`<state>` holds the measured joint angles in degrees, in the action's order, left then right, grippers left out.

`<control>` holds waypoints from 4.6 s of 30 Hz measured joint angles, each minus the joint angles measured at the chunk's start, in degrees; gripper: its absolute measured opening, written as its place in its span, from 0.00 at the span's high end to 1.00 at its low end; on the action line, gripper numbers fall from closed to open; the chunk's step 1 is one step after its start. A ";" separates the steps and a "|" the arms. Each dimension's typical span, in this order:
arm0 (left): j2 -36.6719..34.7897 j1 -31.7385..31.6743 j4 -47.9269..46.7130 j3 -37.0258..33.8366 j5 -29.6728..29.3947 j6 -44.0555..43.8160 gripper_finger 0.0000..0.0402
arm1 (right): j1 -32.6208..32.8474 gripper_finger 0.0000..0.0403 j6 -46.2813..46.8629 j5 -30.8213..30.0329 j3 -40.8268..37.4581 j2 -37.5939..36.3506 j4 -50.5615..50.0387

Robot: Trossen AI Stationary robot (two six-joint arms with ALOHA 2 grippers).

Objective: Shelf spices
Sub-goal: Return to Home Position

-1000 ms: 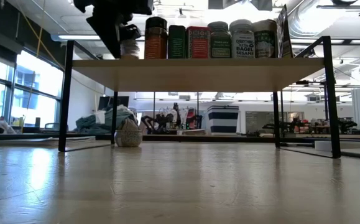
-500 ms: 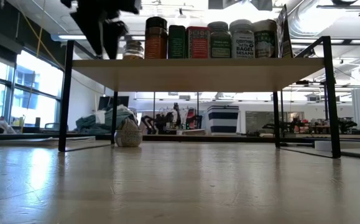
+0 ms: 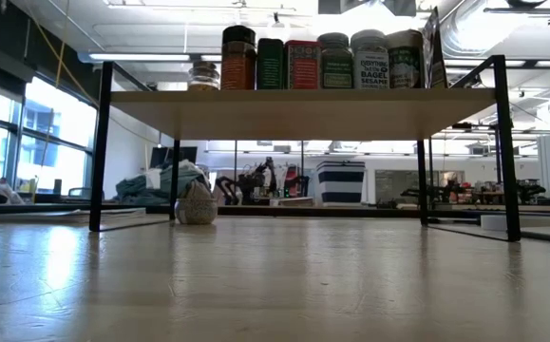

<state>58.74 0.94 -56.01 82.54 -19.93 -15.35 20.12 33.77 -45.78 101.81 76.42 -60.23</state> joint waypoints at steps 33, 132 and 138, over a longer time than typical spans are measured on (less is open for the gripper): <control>-27.21 3.57 38.65 -38.62 -12.74 -8.57 1.00 | 18.60 1.00 21.13 -5.24 -15.80 -26.42 -6.44; -41.54 -5.45 55.99 -81.68 19.86 -13.65 1.00 | -46.51 1.00 -28.22 50.18 -101.25 -63.28 61.47; -41.36 -5.37 55.89 -81.68 19.68 -14.02 0.99 | -46.51 1.00 -25.80 50.07 -101.25 -63.30 61.47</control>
<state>17.39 -4.43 -0.12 0.86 -0.25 -29.36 -26.39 7.97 4.29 0.56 13.13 1.23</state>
